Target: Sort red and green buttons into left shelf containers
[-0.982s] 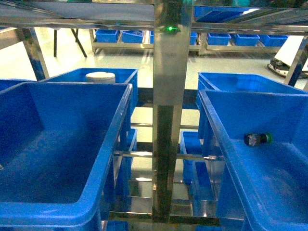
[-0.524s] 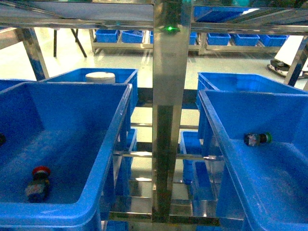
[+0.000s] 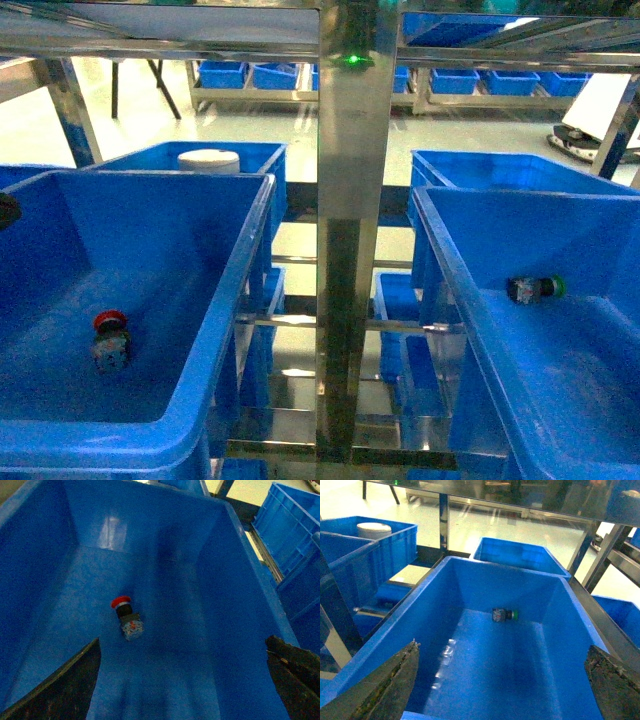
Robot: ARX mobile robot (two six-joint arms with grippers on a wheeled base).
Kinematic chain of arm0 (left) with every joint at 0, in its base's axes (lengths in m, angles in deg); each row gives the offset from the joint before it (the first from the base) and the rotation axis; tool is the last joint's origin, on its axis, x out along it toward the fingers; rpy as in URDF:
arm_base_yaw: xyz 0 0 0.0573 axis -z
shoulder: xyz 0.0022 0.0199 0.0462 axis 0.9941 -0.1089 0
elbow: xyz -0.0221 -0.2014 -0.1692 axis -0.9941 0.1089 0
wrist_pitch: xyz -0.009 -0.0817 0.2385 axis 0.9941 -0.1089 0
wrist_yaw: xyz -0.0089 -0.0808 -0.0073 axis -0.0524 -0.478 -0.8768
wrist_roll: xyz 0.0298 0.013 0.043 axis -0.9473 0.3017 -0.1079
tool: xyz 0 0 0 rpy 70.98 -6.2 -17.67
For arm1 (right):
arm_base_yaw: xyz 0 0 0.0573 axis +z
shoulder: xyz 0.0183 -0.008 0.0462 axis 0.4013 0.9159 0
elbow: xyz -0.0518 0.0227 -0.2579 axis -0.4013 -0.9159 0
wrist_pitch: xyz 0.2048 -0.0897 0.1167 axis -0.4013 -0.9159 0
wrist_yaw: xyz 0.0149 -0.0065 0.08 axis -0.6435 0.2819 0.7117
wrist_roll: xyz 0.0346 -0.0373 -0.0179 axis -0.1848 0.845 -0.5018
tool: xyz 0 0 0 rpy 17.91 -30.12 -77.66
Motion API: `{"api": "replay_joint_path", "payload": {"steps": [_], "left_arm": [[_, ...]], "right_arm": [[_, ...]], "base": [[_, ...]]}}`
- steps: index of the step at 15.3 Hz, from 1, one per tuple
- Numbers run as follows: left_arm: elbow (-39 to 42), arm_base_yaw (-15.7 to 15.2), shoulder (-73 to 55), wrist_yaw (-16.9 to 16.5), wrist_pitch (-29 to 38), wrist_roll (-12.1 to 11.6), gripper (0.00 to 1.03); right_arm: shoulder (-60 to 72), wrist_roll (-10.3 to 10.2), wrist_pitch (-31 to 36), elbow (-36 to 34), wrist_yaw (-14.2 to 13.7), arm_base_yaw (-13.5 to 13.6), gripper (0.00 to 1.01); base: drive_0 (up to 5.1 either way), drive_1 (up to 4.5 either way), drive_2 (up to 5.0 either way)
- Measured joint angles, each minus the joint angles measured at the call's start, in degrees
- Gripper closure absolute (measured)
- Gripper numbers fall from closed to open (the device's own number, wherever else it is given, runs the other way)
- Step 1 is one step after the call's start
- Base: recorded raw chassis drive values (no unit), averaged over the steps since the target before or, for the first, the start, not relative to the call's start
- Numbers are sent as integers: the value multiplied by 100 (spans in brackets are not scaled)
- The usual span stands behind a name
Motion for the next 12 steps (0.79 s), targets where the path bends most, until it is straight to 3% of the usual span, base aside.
{"api": "replay_joint_path", "payload": {"steps": [4, 5, 6, 7, 8, 10, 12], "left_arm": [[160, 476, 916, 216, -546, 11, 5], [232, 605, 1237, 334, -737, 81, 5], [385, 890, 1720, 691, -778, 92, 5], [466, 1379, 2459, 1222, -1093, 212, 5], [501, 1683, 2970, 1552, -1458, 378, 5], [553, 1978, 3967, 2190, -2275, 907, 5], [520, 1989, 4057, 2249, -2232, 1132, 5]], "right_arm": [[0, 0, 0, 0, 0, 0, 3], [0, 0, 0, 0, 0, 0, 3], [0, 0, 0, 0, 0, 0, 3], [0, 0, 0, 0, 0, 0, 3], [0, 0, 0, 0, 0, 0, 3], [0, 0, 0, 0, 0, 0, 3], [0, 0, 0, 0, 0, 0, 3]], "base": [[0, 0, 0], [0, 0, 0], [0, 0, 0], [0, 0, 0], [0, 0, 0], [0, 0, 0], [0, 0, 0]]}}
